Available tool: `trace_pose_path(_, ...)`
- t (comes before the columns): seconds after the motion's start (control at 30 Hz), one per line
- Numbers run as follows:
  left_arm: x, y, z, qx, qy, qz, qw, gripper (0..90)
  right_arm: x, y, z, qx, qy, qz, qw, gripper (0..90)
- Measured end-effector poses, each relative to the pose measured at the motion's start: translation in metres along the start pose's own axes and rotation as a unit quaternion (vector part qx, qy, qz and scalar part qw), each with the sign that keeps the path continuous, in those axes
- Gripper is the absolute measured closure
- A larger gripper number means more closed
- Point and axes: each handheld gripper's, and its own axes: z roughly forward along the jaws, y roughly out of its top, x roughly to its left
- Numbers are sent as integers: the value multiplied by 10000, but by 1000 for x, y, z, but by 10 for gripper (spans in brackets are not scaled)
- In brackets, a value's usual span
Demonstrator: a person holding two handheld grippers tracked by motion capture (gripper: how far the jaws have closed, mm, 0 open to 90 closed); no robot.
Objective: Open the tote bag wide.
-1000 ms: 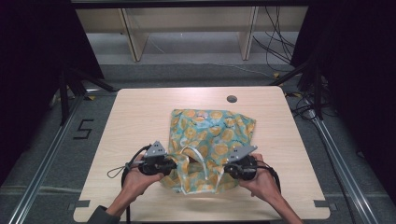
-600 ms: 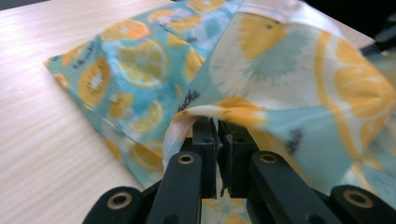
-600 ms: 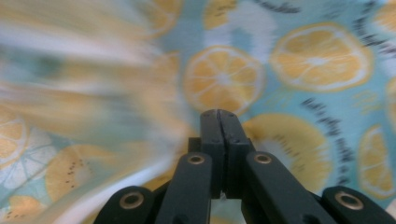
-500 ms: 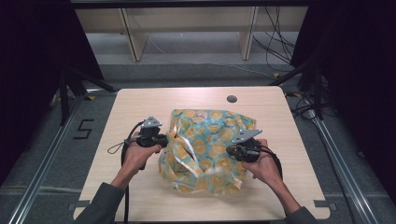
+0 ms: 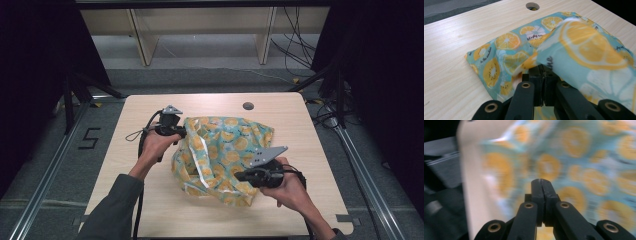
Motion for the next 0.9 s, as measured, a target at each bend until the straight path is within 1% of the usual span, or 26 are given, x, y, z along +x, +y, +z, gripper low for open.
trace_pose_path(0.03, 0, 2, 2, 4, 18, -21, 10000, 876, 6, 1, 2, 35, 126, -84, 9999, 900)
trace_pose_path(0.07, 1, 5, 4, 14, 23, -57, 10000, 876, 13, 2, 6, 29, 309, -130, 9994, 900)
trace_pose_path(0.13, 3, 9, 6, 29, 71, -78, 9999, 879, 26, 4, 12, 105, 590, -265, 9979, 900)
trace_pose_path(0.17, 5, 11, 7, 10, 82, -123, 9999, 879, 31, 5, 16, 174, 618, -333, 9974, 900)
trace_pose_path(0.2, 6, 12, 8, 2, 90, -174, 9998, 882, 34, 5, 21, 260, 593, -427, 9970, 900)
trace_pose_path(0.27, 10, 14, 10, 31, 129, -230, 9996, 887, 38, 6, 31, 478, 543, -492, 9962, 900)
trace_pose_path(0.3, 12, 14, 11, 79, 132, -250, 9996, 887, 37, 6, 37, 587, 381, -559, 9960, 900)
trace_pose_path(0.33, 13, 14, 13, 60, 151, -294, 9994, 887, 33, 6, 43, 723, 129, -630, 9953, 900)
trace_pose_path(0.37, 16, 13, 13, 66, 164, -309, 9994, 887, 27, 6, 48, 868, -155, -511, 9948, 900)
trace_pose_path(0.4, 18, 12, 14, 54, 157, -378, 9991, 888, 16, 6, 54, 969, -473, -589, 9924, 900)
trace_pose_path(0.43, 19, 12, 14, 66, 173, -389, 9991, 888, 4, 6, 59, 1105, -846, -845, 9867, 900)
trace_pose_path(0.47, 21, 11, 14, 66, 157, -403, 9990, 888, -3, 6, 64, 1199, -973, -695, 9856, 900)
trace_pose_path(0.5, 22, 10, 14, 54, 175, -410, 9990, 888, -12, 6, 68, 1235, -971, -835, 9840, 900)
trace_pose_path(0.53, 23, 10, 14, 74, 158, -416, 9990, 888, -14, 5, 71, 1354, -1084, -732, 9821, 900)
trace_pose_path(0.57, 24, 9, 14, 76, 168, -419, 9990, 888, -17, 5, 74, 1407, -1121, -753, 9808, 900)
trace_pose_path(0.6, 25, 8, 15, 89, 151, -432, 9989, 888, -19, 4, 78, 1443, -1115, -745, 9804, 900)
trace_pose_path(0.63, 25, 6, 16, 111, 148, -428, 9989, 888, -20, 4, 81, 1525, -1127, -721, 9792, 900)
trace_pose_path(0.67, 25, 4, 16, 164, 160, -376, 9990, 885, -24, 3, 84, 1559, -1252, -787, 9767, 900)
trace_pose_path(0.7, 24, 1, 16, 194, 187, -320, 9991, 881, -29, 2, 85, 1577, -1435, -780, 9739, 900)
trace_pose_path(0.73, 22, -2, 13, 250, 187, -234, 9992, 871, -36, 1, 86, 1566, -1480, -694, 9740, 900)
trace_pose_path(0.77, 20, -5, 10, 251, 139, -191, 9994, 864, -41, 0, 84, 1569, -1481, -553, 9749, 900)
trace_pose_path(0.8, 17, -9, 6, 231, 60, -153, 9996, 857, -48, 0, 83, 1489, -1466, -522, 9765, 900)
trace_pose_path(0.83, 13, -11, 0, 203, -17, -100, 9997, 851, -50, -1, 81, 1488, -1492, -319, 9770, 900)
trace_pose_path(0.87, 8, -14, -7, 163, -77, 1, 9998, 846, -54, -1, 78, 1405, -1630, -323, 9760, 900)
trace_pose_path(0.9, 1, -15, -15, 132, -108, 137, 9998, 841, -57, -1, 74, 1399, -1613, -277, 9766, 900)
